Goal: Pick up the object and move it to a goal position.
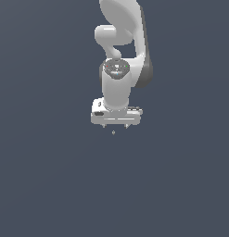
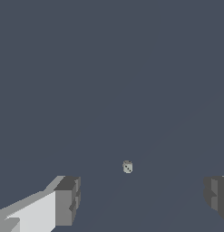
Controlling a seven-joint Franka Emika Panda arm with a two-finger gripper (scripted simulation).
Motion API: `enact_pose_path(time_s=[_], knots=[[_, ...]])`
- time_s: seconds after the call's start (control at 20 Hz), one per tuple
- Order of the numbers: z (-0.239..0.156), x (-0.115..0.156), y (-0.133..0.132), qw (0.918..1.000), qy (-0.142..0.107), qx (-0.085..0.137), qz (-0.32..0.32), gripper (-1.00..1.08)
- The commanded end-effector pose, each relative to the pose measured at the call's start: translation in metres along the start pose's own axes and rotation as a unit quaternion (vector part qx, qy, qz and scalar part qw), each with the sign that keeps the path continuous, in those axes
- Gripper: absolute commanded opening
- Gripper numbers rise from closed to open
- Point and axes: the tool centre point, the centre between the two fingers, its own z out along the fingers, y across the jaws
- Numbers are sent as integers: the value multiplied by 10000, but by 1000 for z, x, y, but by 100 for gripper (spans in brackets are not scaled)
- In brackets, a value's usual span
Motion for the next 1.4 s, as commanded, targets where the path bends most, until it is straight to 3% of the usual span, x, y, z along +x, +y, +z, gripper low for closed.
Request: enact_pose_path(time_s=[0.0, 0.8, 1.35], knots=[[0, 0, 0, 10000, 0, 0, 0, 100], [-5, 0, -8, 9999, -24, 123, -87, 100], [31, -12, -2, 9999, 50, 93, -15, 100]])
